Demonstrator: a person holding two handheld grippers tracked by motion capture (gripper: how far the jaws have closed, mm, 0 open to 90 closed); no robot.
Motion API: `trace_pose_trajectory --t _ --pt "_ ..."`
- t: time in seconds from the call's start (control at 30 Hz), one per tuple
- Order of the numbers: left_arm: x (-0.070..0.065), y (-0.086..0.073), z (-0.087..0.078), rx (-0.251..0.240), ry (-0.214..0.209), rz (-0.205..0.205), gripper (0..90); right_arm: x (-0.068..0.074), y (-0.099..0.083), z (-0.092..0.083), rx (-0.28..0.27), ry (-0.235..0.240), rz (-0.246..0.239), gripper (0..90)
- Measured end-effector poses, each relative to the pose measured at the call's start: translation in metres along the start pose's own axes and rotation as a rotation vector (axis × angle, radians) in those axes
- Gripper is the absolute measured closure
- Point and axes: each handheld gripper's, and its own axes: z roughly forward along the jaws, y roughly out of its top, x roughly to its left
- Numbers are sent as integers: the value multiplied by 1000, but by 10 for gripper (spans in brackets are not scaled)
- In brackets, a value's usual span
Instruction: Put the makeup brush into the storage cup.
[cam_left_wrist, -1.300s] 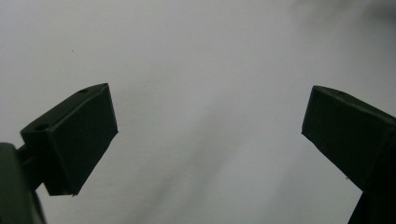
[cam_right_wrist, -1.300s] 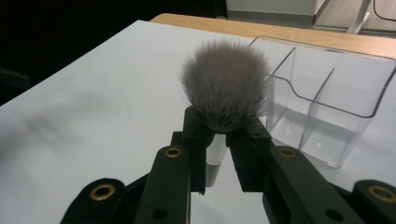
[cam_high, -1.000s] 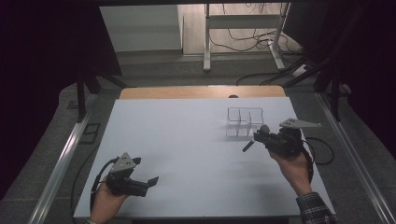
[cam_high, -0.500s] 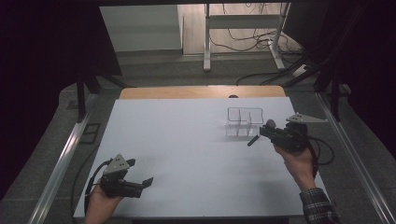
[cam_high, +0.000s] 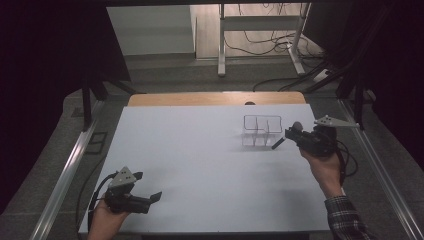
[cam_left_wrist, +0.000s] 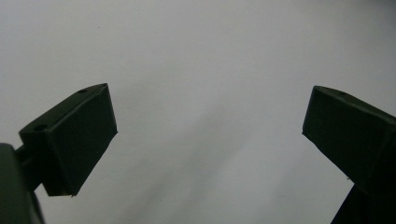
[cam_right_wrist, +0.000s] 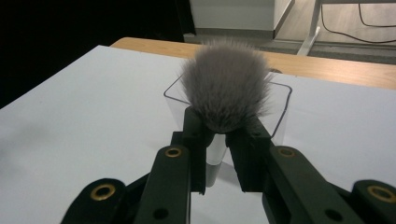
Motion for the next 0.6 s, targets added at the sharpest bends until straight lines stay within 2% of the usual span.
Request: trace_pose_trajectory --t 0.6 --pt "6 -10 -10 6 29 -24 33 -11 13 8 -18 -11 17 766"
